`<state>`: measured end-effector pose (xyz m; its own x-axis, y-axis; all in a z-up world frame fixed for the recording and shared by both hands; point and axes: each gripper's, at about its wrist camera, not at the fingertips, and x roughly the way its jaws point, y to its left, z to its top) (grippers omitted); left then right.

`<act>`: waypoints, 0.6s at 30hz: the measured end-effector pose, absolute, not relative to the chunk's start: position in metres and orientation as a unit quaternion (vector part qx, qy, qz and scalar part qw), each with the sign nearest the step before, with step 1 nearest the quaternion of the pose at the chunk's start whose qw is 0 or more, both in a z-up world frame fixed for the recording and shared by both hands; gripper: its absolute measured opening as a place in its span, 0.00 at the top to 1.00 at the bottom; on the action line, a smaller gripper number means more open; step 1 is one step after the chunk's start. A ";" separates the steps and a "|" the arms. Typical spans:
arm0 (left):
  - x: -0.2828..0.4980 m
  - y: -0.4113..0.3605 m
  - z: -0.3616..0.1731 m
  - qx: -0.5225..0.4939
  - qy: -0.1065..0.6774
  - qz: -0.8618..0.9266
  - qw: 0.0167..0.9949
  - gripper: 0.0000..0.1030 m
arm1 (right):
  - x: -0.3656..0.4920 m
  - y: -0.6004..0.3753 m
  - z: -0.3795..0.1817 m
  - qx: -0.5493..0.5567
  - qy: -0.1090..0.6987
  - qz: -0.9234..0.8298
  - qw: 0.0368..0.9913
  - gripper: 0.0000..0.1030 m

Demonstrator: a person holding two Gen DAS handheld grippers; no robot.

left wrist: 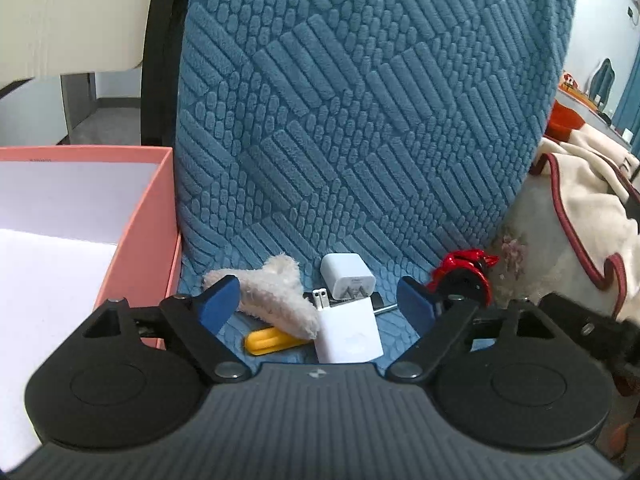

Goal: Organize rigid objects
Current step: 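Grasp the red-black figurine with the right gripper while the left gripper approaches the white fluffy toy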

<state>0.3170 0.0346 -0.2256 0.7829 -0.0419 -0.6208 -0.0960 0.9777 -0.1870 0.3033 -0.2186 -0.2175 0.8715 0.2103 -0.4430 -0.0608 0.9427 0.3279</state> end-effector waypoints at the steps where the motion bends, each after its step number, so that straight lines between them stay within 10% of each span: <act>1: 0.319 0.036 -0.227 -0.109 0.331 0.013 0.937 0.21 | 0.305 -0.216 -0.219 0.156 0.246 0.076 0.954 0.05; 8: 0.334 0.045 -0.239 -0.129 0.346 0.007 0.929 0.35 | 0.344 -0.219 -0.233 0.223 0.275 0.047 0.934 0.23; 18: 0.346 0.049 -0.252 -0.146 0.372 0.016 0.917 0.40 | 0.402 -0.223 -0.245 0.303 0.276 -0.013 0.912 0.23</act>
